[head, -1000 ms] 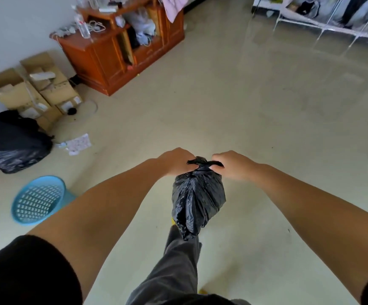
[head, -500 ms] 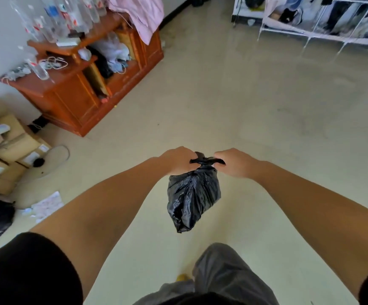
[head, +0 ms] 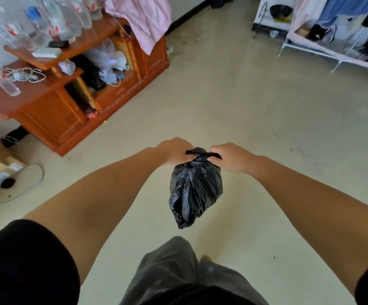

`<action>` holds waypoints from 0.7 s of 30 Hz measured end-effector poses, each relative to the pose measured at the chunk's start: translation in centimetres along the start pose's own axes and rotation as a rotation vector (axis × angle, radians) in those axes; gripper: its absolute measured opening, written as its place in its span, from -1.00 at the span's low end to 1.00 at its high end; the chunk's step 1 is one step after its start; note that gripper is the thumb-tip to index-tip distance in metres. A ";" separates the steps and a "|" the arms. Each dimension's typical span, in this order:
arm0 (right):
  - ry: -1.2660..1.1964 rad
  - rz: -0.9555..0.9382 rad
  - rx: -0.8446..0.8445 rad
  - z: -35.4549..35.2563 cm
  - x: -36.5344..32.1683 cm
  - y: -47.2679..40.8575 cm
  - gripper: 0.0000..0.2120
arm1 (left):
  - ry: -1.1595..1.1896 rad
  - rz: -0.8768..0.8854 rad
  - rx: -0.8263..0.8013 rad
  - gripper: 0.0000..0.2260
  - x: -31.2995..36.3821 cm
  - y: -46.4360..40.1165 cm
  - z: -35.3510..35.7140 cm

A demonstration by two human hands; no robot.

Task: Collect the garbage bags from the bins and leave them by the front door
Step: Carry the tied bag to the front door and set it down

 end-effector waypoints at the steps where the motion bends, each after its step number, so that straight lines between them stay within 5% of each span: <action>1: 0.005 0.002 -0.005 -1.1 1.8 -1.8 -0.74 | 0.003 0.003 -0.002 -0.75 -0.1 -2.4 -1.1; 21: -0.042 0.128 0.012 -22.9 34.6 -40.6 -0.79 | -0.002 0.083 -0.080 -0.69 -6.3 -51.5 -27.3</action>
Point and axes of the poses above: each hand's wrist, its own y-axis away from the middle knuckle, its own z-axis out of the palm, x = y × z, the point moved 7 cm from there along -y, towards the middle knuckle, and after that the axes turned 11 degrees about y, right-handed, at the moved point
